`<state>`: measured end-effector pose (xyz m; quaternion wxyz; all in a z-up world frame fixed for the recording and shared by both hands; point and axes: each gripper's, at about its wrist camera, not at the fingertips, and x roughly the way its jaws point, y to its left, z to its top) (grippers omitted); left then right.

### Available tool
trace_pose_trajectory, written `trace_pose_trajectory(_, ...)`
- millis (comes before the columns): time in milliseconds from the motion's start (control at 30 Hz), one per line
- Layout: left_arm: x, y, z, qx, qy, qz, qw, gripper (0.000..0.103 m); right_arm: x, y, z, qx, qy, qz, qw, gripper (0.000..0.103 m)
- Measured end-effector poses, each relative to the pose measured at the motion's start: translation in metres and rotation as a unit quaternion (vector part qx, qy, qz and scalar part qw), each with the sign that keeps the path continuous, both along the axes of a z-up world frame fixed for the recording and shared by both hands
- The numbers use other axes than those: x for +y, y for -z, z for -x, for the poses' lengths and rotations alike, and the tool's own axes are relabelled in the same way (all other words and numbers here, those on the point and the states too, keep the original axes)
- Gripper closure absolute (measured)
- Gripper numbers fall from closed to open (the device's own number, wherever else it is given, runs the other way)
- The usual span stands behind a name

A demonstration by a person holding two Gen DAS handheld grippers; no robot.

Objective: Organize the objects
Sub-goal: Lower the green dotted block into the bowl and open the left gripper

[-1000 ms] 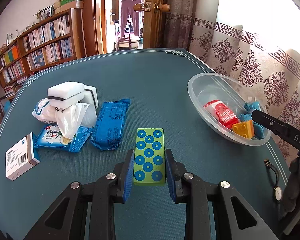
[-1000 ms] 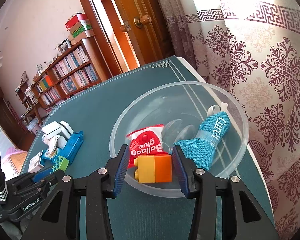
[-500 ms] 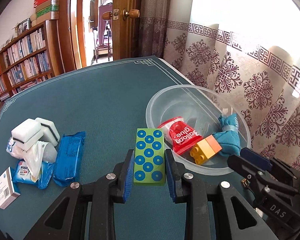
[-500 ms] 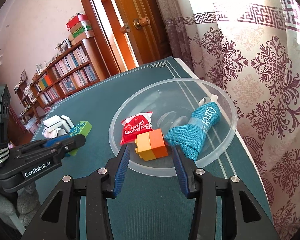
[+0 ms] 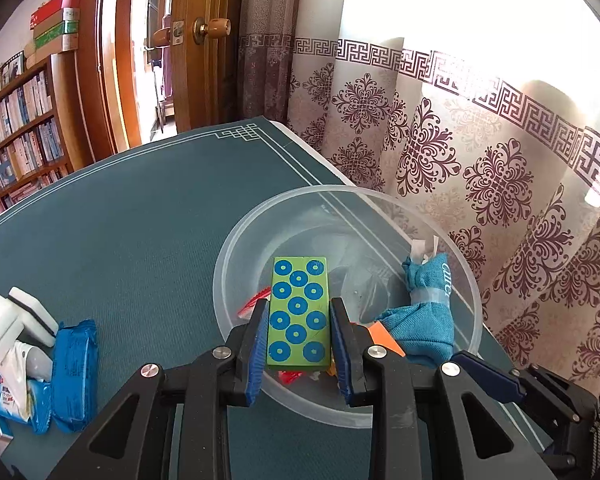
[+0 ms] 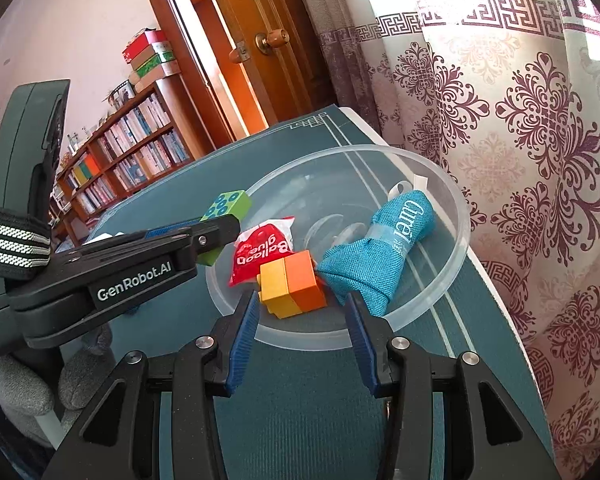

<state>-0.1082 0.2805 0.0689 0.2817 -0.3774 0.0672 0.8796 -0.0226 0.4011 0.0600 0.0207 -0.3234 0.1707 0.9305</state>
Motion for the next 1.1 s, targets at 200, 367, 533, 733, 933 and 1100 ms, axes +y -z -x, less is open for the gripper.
trace_pose_trajectory(200,-0.008,0.005,0.013,-0.011,-0.027,-0.016,0.9995,0.037,0.001,0.000,0.001,0.000,0.000,-0.001,1.000,0.057)
trace_pose_trajectory(367,-0.026,0.006,0.015,-0.014,-0.051,-0.023,0.9983,0.032,0.000,0.000,0.001,-0.001,-0.003,-0.002,1.000,0.057)
trace_pose_trajectory(533,-0.038,0.009,0.009,-0.010,-0.064,-0.017,0.9977,0.027,-0.004,0.000,0.001,0.000,-0.006,-0.004,1.000,0.057)
trace_pose_trajectory(733,-0.045,0.013,-0.002,-0.005,-0.072,-0.005,0.9974,0.014,-0.010,-0.002,0.000,0.001,-0.013,-0.007,1.000,0.057)
trace_pose_trajectory(933,-0.056,0.014,-0.013,0.005,-0.080,0.007,0.9967,0.012,-0.016,-0.001,-0.001,0.000,-0.023,-0.007,1.000,0.057)
trace_pose_trajectory(1100,-0.070,0.014,-0.017,0.002,-0.094,0.006,0.9956,0.008,-0.025,-0.001,-0.001,-0.001,-0.035,-0.008,0.999,0.049)
